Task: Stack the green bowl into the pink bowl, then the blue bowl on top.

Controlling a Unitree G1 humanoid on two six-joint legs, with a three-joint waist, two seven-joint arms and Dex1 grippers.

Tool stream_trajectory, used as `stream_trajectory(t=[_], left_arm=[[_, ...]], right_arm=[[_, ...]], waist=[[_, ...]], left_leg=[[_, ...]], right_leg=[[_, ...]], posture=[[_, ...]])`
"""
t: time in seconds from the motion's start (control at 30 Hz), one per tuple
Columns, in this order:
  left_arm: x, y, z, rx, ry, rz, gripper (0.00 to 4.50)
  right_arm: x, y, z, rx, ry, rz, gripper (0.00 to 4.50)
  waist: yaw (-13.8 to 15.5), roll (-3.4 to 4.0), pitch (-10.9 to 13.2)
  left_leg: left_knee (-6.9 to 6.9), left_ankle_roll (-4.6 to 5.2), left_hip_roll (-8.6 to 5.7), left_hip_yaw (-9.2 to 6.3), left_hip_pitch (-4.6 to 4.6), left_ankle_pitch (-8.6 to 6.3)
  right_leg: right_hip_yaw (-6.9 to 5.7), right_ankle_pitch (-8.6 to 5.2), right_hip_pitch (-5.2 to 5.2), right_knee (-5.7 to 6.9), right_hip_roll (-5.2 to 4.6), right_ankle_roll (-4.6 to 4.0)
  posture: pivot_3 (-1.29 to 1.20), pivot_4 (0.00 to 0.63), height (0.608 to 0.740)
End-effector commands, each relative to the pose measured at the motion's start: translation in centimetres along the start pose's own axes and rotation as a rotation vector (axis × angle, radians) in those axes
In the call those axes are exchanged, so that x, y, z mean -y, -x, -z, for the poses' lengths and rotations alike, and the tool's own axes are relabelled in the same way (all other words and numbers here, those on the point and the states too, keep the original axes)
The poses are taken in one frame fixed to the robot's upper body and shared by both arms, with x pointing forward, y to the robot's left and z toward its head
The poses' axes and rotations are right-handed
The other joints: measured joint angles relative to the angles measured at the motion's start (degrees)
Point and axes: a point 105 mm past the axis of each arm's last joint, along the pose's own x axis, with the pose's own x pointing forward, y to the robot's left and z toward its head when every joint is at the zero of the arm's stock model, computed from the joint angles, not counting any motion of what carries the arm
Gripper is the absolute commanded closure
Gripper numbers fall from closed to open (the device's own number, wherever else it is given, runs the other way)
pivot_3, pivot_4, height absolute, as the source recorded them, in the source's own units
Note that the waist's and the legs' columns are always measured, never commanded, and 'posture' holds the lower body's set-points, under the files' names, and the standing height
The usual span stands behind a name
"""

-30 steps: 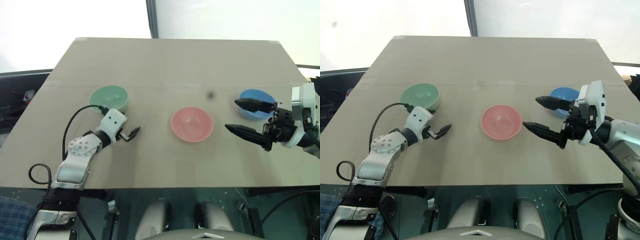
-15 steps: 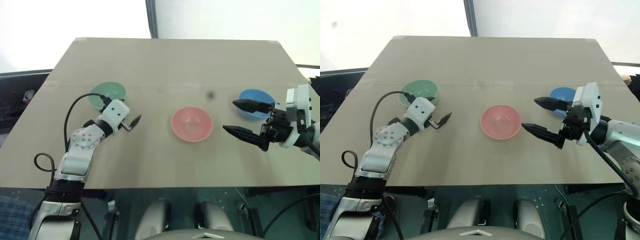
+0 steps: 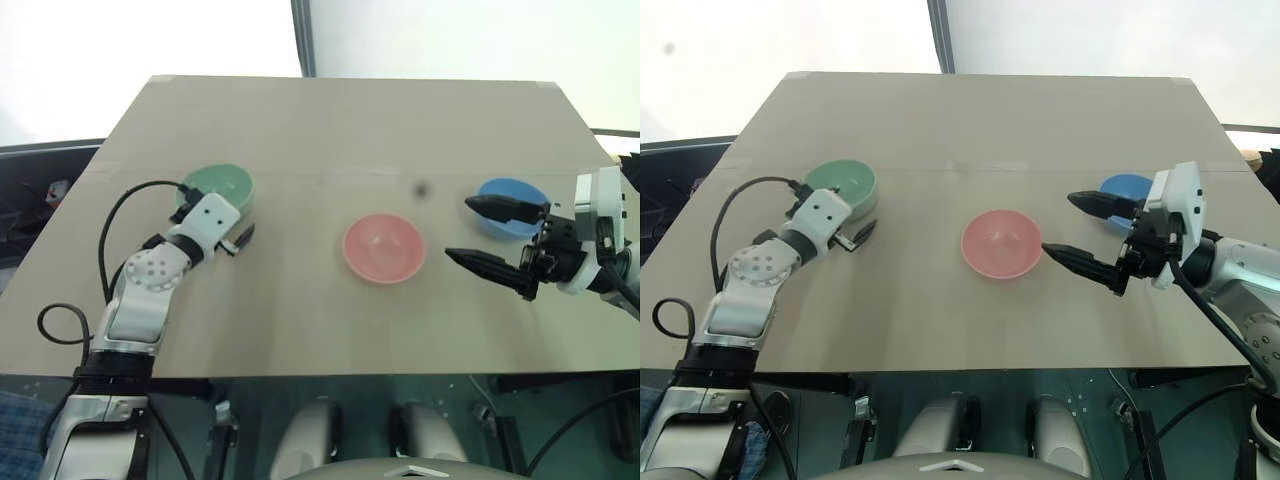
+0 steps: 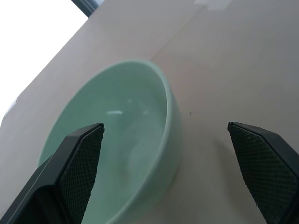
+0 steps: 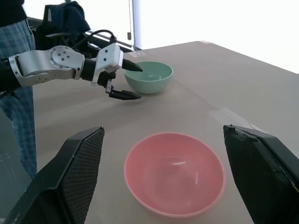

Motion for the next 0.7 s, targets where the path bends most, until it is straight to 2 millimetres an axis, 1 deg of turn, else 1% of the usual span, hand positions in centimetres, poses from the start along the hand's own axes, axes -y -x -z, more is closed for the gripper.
stream_trajectory(t=[0.03,0.13,0.23,0.27,0.3,0.4,0.43,0.5,0.53,0.57,0.63,0.7], left_arm=[[-0.3,0.2,0.6,-0.047,-0.006,0.020,0.00],[0.0,0.0,1.3,-0.092,0.003,0.057,0.00],[-0.3,-0.2,1.6,-0.113,0.031,0.053,0.00],[-0.4,-0.3,1.6,-0.115,0.038,0.050,0.40],[-0.6,-0.4,1.6,-0.116,0.042,0.049,0.56],[-0.5,-0.6,1.6,-0.117,0.043,0.060,1.65],[-0.5,-0.7,1.6,-0.116,0.043,0.062,1.92],[-0.5,-0.8,1.5,-0.113,0.042,0.063,2.93],[-0.6,-0.9,1.4,-0.111,0.041,0.063,3.17],[-0.6,-1.0,1.3,-0.107,0.040,0.064,3.72],[-0.6,-1.1,1.0,-0.096,0.038,0.067,4.41],[-0.5,-1.3,0.5,-0.079,0.038,0.076,4.47]], right_arm=[[-0.4,0.1,-1.0,0.022,0.041,-0.008,0.22],[-0.4,0.2,-1.2,0.027,0.045,-0.006,0.22],[-0.3,0.4,-1.4,0.041,0.046,-0.002,0.22],[-0.4,0.4,-1.5,0.047,0.045,-0.002,0.00],[-0.4,0.5,-1.6,0.054,0.045,-0.001,0.00],[-0.5,0.5,-1.9,0.073,0.051,0.004,0.00],[-0.5,0.6,-2.0,0.078,0.052,0.006,0.00],[-0.4,0.6,-2.1,0.083,0.055,0.011,0.00],[-0.4,0.6,-2.1,0.085,0.056,0.012,0.00],[-0.4,0.6,-2.1,0.086,0.057,0.014,0.00],[-0.5,0.6,-2.1,0.087,0.058,0.014,0.00],[-0.4,0.6,-2.1,0.087,0.060,0.017,0.00]], waist=[[0.0,0.00,0.0],[0.0,-0.02,0.0],[0.0,-0.04,0.0],[0.0,-0.05,0.0],[0.0,-0.05,0.0],[-0.1,-0.06,0.0],[-0.1,-0.05,0.0],[-0.1,-0.06,0.0],[-0.1,-0.06,0.0],[0.0,-0.07,-0.1],[0.1,-0.07,-0.1],[0.0,0.02,-0.2]], left_leg=[[0.00,0.00,0.00,0.00,0.00,0.00],[0.01,0.00,0.00,0.00,0.00,0.00],[0.05,0.02,0.01,0.00,0.01,-0.01],[0.07,0.11,0.01,0.00,0.01,-0.06],[0.08,0.14,0.01,0.00,0.01,-0.08],[0.09,0.13,0.01,0.00,0.02,-0.08],[0.10,0.12,0.02,0.00,0.02,-0.07],[0.10,0.11,0.02,0.00,0.02,-0.07],[0.10,0.11,0.01,0.00,0.01,-0.07],[0.10,0.11,0.01,0.00,0.01,-0.06],[0.12,0.12,0.01,0.00,0.01,-0.07],[0.13,0.13,0.00,0.01,0.02,-0.07]], right_leg=[[0.00,0.00,0.00,0.00,0.00,0.00],[0.00,0.00,0.00,0.01,0.00,0.00],[0.00,0.00,0.00,0.06,0.00,0.00],[0.00,0.00,0.00,0.08,0.00,0.00],[0.00,0.00,0.01,0.09,0.00,0.00],[0.00,0.00,0.00,0.12,0.00,0.00],[0.00,0.00,0.00,0.12,0.00,0.00],[0.00,0.00,0.00,0.13,0.00,0.00],[0.00,0.00,0.00,0.13,0.00,0.00],[0.00,0.00,0.00,0.12,0.00,0.00],[0.00,0.00,0.00,0.13,0.00,0.00],[0.01,0.00,0.02,0.13,-0.02,0.00]], posture=[[0.00,0.150,0.740],[0.00,0.150,0.740],[0.00,0.150,0.740],[0.00,0.150,0.740],[0.00,0.150,0.740],[0.00,0.150,0.740],[0.00,0.150,0.740],[0.00,0.150,0.740],[0.00,0.150,0.740],[0.00,0.150,0.740],[0.00,0.150,0.740],[0.00,0.150,0.740]])
